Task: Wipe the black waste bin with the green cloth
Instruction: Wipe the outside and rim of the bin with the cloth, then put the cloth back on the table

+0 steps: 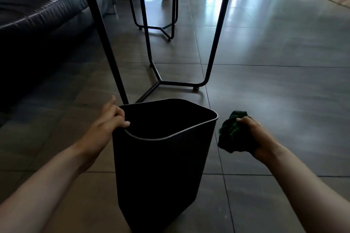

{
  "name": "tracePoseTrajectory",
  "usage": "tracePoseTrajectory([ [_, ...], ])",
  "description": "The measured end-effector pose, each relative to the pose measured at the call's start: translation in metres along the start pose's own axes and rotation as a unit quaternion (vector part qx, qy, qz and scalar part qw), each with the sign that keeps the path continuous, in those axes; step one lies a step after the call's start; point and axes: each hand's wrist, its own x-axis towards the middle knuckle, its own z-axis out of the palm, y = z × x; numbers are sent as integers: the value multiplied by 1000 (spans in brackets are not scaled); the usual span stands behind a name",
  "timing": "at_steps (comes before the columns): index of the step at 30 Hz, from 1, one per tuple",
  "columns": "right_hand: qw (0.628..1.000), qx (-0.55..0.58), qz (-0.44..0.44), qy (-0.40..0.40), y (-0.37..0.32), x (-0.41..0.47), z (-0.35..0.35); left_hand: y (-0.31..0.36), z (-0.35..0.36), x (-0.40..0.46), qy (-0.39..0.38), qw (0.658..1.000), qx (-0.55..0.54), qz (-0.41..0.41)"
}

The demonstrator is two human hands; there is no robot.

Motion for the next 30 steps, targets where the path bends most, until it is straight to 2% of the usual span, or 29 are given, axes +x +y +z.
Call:
tracePoseTrajectory([
  [5, 995, 11, 55, -80, 7, -10, 38, -10, -8, -5, 61, 994, -58, -71],
  [8, 990, -53, 50, -117, 20, -28, 61, -20, -11, -13, 126, 984, -43, -115],
  [11, 995, -59, 13, -75, 31, -49, 70, -25, -5, -14, 148, 973, -74, -159],
  [14, 999, -33, -38, -9, 34, -65, 68, -24, 8, -13, 135, 978, -85, -136],
  [20, 991, -72, -95, 55, 5, -75, 44, -15, 39, -3, 100, 985, -88, -110],
  [30, 984, -139, -63, 88, 4, -69, 10, -22, 76, 6, 53, 993, -41, -98],
])
